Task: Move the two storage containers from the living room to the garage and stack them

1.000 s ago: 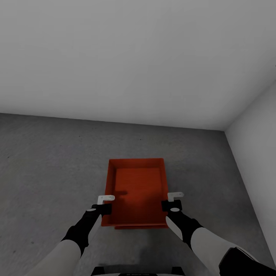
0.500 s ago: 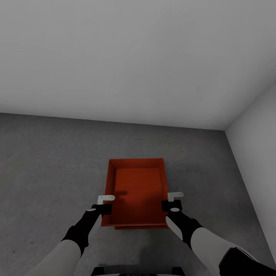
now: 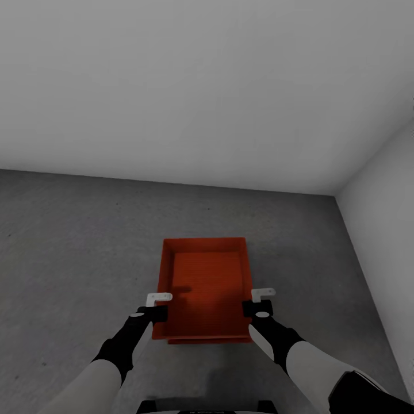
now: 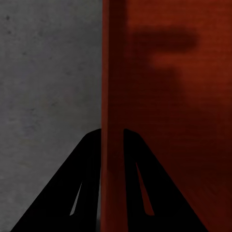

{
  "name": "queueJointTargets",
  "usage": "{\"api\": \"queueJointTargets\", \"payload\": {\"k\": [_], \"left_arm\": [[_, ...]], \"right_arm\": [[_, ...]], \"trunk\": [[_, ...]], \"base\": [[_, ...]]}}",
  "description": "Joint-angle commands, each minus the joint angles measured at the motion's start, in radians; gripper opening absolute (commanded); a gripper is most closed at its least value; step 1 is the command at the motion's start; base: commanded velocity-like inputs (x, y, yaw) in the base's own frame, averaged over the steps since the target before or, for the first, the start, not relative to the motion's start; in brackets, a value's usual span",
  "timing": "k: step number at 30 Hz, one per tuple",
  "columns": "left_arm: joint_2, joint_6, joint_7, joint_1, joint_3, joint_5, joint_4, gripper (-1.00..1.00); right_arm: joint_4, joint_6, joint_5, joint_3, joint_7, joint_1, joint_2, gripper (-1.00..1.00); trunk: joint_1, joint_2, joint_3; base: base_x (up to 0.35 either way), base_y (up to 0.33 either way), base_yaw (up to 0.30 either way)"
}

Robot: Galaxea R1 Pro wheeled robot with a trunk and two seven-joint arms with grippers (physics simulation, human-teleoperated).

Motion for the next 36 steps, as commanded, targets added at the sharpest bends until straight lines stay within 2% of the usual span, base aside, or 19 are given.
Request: {"api": "queueJointTargets", "payload": {"k": [1, 24, 32, 36], "left_arm": [[0.000, 0.005, -0.007, 0.000, -0.018, 0.000, -0.004, -1.00], [0.000, 0.004, -0.006, 0.000, -0.019, 0.000, -0.004, -1.00], [0.000, 0.005, -0.006, 0.000, -0.019, -0.001, -0.004, -1.00], [0.000, 0.005, -0.006, 0.000, -0.019, 0.000, -0.004, -1.00]], "right_arm": [[0.048, 0.007, -0.024, 0.018, -0.012, -0.001, -0.001, -1.00], [0.048, 0.007, -0.024, 0.018, -0.012, -0.001, -0.001, -1.00], [0.048, 0.007, -0.024, 0.018, -0.012, -0.001, -0.001, -1.00], [0.048, 0.007, -0.024, 0.018, -0.012, -0.001, -0.001, -1.00]], "trunk": [[0.000, 0.000, -0.001], [0.000, 0.000, -0.001], [0.031, -0.056, -0.026], [0.031, -0.056, -0.026]], "base": [[0.000, -0.086, 0.000], [0.000, -0.007, 0.000], [0.000, 0.000, 0.000], [0.000, 0.000, 0.000]]}}
